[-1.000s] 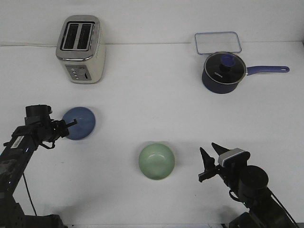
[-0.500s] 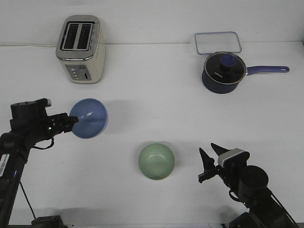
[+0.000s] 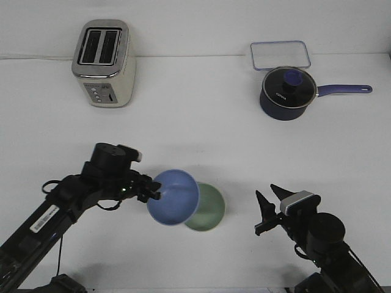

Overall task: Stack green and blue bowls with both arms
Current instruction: 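Lift the blue bowl with the left gripper and carry it over the green bowl, then lower the blue bowl into the green bowl and open the left gripper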

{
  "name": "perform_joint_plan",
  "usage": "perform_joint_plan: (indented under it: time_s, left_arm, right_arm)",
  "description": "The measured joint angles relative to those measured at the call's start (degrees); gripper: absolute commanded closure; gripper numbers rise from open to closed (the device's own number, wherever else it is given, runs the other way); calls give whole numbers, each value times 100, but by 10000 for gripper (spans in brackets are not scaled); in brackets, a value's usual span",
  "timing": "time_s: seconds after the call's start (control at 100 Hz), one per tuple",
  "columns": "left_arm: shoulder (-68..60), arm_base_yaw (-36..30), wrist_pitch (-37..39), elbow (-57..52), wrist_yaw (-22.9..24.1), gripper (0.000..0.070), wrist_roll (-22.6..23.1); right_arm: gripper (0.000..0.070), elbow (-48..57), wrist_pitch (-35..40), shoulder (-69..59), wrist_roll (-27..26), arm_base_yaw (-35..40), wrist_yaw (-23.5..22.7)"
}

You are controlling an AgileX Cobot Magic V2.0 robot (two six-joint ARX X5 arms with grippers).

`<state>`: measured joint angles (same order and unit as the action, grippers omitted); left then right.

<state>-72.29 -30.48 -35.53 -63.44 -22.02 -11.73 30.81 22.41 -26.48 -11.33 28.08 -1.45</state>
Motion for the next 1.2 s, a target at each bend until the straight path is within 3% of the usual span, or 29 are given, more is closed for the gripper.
perform_joint_plan:
  time_s: [0.19, 0.63, 0.67, 0.79, 0.85, 1.05, 1.2]
  left_arm:
    - [-664, -723, 531, 2, 345, 687, -68]
    - [-1338, -975, 1172, 7, 435, 680, -238]
    - [-1346, -997, 1202, 7, 450, 633, -238]
    - [-1346, -1032, 1397, 7, 448, 371, -245]
    - [-1346, -1029, 1427, 7, 452, 316, -245]
    - [-1287, -909, 1353, -4, 498, 314, -238]
    - [-643, -455, 1311, -59, 1292, 315, -107]
  right_arm:
    - [393, 0, 0, 0, 0, 0, 0]
    - [393, 0, 0, 0, 0, 0, 0]
    - [393, 0, 0, 0, 0, 0, 0]
    - [393, 0, 0, 0, 0, 0, 0]
    - [394, 0, 0, 0, 0, 0, 0]
    - [394, 0, 2, 0, 0, 0, 2]
    - [393, 0, 2, 0, 0, 0, 55]
